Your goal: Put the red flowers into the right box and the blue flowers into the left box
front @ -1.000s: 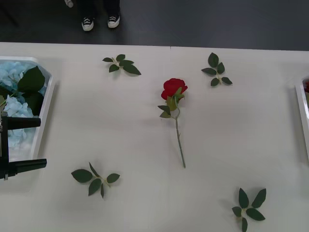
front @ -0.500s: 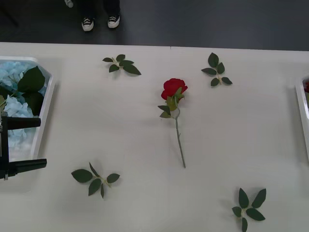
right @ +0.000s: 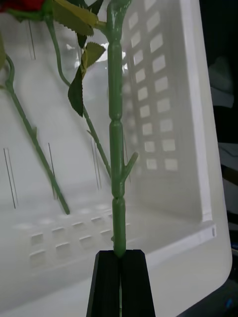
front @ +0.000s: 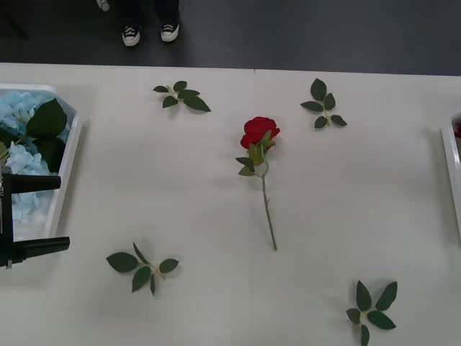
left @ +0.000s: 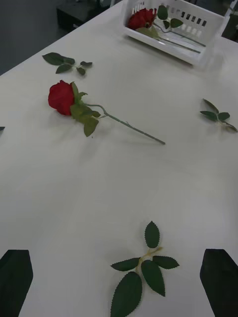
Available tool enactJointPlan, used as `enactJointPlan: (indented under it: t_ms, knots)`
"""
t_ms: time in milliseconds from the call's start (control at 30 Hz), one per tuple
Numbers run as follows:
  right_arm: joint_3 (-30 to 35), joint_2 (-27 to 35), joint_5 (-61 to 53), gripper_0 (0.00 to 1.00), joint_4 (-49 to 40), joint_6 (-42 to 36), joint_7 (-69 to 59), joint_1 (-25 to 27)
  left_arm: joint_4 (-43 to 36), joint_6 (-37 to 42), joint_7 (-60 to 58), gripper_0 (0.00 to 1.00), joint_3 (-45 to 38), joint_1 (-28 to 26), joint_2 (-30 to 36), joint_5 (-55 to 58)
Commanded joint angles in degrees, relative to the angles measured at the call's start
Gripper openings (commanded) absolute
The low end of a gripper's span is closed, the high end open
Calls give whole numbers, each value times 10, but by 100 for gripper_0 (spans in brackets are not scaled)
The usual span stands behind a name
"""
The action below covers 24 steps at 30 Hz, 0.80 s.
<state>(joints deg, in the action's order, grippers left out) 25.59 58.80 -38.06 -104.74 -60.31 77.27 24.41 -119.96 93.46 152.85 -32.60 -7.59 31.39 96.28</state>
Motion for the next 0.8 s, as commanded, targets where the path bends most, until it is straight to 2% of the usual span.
enactJointPlan:
  t_ms: [33, 333, 367, 433, 500, 633, 800]
  knots:
    - [-2, 16, 31, 0, -6, 1, -37, -8, -15, -6, 21, 100, -5, 9, 0, 0]
    - [-18, 16, 45, 0, -8, -10, -38, -10, -15, -6, 21, 100, -5, 9, 0, 0]
    - [-18, 16, 45, 3, -10, -10, -37, -10, -15, -6, 21, 100, -5, 9, 0, 0]
    - [-19, 16, 48, 32, -12, -10, -38, -10, -15, -6, 21, 100, -5, 9, 0, 0]
    - [-19, 16, 54, 54, -12, -10, -39, -15, -15, -6, 21, 100, -5, 9, 0, 0]
    - [-21, 16, 62, 67, -14, -10, -42, -18, -15, -6, 21, 100, -5, 9, 0, 0]
    - [-20, 16, 68, 69, -15, -1, -39, -21, -15, -6, 21, 100, -5, 9, 0, 0]
